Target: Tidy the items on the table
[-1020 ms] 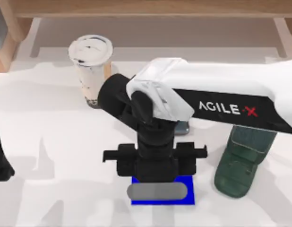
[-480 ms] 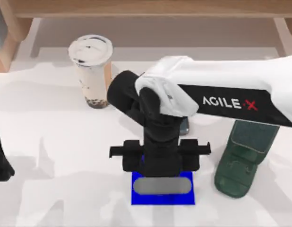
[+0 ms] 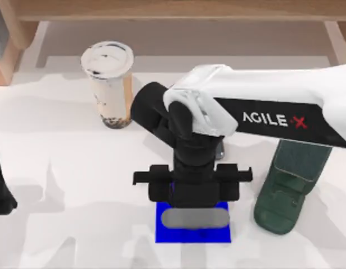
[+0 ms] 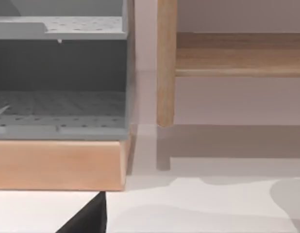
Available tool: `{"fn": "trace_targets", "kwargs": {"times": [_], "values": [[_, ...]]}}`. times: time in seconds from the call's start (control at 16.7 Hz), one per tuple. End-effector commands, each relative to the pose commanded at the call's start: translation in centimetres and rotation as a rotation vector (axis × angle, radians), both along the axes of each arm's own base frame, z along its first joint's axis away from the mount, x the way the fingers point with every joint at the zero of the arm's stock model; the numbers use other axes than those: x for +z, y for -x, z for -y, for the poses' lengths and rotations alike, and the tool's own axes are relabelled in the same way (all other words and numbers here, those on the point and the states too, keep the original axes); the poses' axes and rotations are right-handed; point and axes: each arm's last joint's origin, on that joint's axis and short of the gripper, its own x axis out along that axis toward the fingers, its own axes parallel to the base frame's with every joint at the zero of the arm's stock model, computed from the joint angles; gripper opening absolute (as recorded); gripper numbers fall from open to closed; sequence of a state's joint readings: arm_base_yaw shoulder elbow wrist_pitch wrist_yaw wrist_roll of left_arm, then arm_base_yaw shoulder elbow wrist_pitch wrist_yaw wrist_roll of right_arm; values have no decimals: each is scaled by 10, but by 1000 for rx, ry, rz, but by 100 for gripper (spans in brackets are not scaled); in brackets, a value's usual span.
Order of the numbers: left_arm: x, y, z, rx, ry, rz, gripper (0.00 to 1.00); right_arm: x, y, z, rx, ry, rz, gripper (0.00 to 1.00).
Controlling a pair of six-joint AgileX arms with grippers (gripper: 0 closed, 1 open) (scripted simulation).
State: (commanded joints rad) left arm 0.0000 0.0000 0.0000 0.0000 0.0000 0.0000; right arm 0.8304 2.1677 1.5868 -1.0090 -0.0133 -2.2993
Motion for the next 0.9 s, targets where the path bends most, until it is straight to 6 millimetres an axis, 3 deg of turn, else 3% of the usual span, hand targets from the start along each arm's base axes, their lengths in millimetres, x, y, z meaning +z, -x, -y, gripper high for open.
{"fn": "trace_targets", "kwargs": {"times": [0.6, 0.9], "values": [[0, 0, 0, 0, 0, 0, 100, 0, 0, 0, 0, 0, 0, 98], [0, 0, 0, 0, 0, 0, 100, 0, 0, 0, 0, 0, 0, 100]]}}
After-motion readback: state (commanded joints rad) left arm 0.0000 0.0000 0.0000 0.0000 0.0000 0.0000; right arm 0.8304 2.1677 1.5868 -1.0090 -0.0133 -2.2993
